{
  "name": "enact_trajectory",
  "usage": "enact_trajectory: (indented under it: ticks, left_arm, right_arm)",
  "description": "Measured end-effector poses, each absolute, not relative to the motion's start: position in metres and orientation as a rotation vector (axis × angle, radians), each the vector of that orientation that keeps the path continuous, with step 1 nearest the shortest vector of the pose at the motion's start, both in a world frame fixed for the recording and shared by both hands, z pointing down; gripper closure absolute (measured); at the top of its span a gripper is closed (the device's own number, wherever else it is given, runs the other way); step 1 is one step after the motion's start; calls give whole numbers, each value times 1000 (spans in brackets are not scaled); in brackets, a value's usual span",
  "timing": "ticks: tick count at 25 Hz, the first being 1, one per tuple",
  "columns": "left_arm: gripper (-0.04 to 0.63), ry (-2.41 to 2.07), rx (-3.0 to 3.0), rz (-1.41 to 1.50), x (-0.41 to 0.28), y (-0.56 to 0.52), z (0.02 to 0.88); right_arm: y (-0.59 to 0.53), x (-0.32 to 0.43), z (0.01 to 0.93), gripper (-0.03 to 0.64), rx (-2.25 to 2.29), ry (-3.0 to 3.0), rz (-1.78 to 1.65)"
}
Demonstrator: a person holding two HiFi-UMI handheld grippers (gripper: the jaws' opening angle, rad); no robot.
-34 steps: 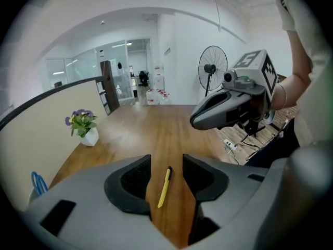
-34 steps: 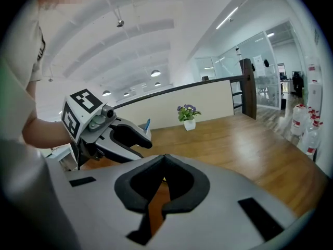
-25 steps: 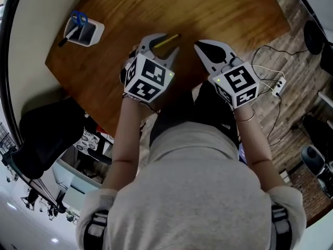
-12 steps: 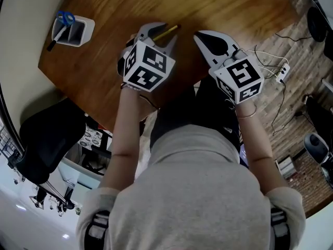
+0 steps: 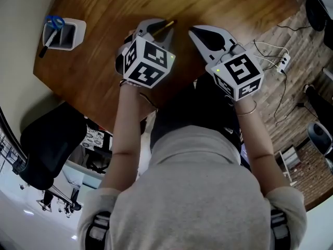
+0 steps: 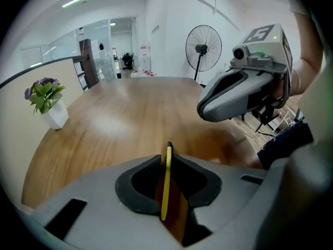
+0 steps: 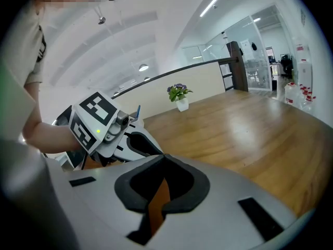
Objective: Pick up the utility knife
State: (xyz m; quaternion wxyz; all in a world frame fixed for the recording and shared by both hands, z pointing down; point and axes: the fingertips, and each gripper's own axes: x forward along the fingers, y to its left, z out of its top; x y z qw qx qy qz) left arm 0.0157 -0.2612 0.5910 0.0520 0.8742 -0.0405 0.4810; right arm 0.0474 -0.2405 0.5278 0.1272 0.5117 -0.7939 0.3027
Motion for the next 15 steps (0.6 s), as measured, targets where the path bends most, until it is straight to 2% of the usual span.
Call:
enact_trajectory:
  ticks: [15]
  left_arm:
    - [535, -187, 2633, 1472, 22, -256, 592]
  right_arm:
    - [-232, 53, 531, 604, 1448, -2330, 901]
